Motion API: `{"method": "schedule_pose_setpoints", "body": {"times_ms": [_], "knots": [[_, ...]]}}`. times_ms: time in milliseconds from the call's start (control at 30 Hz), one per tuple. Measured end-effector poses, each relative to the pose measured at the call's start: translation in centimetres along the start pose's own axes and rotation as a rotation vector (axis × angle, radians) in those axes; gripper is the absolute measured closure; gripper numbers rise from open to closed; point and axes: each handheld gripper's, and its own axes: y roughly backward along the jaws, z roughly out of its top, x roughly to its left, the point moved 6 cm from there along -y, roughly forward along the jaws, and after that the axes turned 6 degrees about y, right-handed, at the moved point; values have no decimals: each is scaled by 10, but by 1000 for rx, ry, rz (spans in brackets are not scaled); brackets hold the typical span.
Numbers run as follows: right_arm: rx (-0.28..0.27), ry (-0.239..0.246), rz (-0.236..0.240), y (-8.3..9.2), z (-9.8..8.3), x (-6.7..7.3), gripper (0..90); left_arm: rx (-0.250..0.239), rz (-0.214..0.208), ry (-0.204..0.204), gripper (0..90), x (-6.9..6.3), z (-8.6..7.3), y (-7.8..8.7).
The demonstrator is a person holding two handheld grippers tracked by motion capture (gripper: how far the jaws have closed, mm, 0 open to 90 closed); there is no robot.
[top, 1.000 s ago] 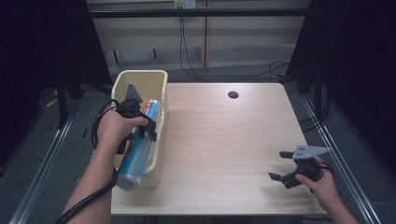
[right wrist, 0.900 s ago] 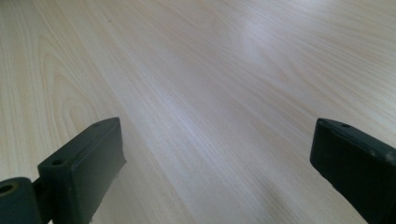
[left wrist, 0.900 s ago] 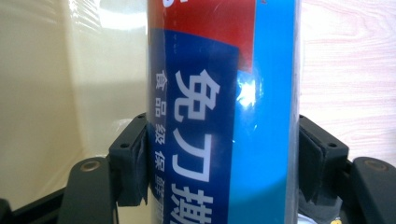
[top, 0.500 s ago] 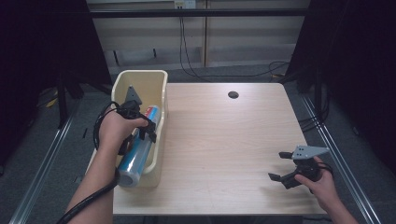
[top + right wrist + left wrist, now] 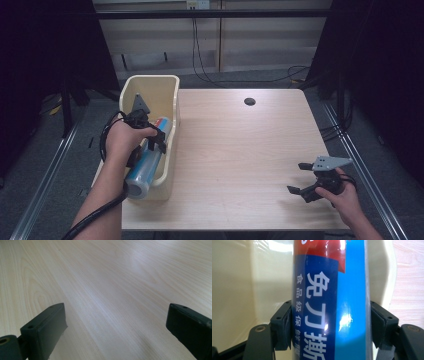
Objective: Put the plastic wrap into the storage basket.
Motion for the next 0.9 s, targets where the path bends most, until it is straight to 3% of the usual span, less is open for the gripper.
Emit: {"method": "schedule_pose_setpoints", "body": {"times_ms": [67,133,333,367,700,900], "knots": [[0,3,0,0,0,0,28,-18,8,16,318,1,1,-2],[0,4,-3,0,0,0,29,1,10,4,318,2,0,-1],[2,3,-6,0,0,1,29,-7,9,22,317,2,1,-6],[4,2,-4,0,0,1,29,8,5,8,317,3,1,-5],[5,3,1,0,0,2,29,-3,1,36,316,4,2,-5],[5,6,2,0,0,2,28,-21,12,20,315,3,4,-5]]}}
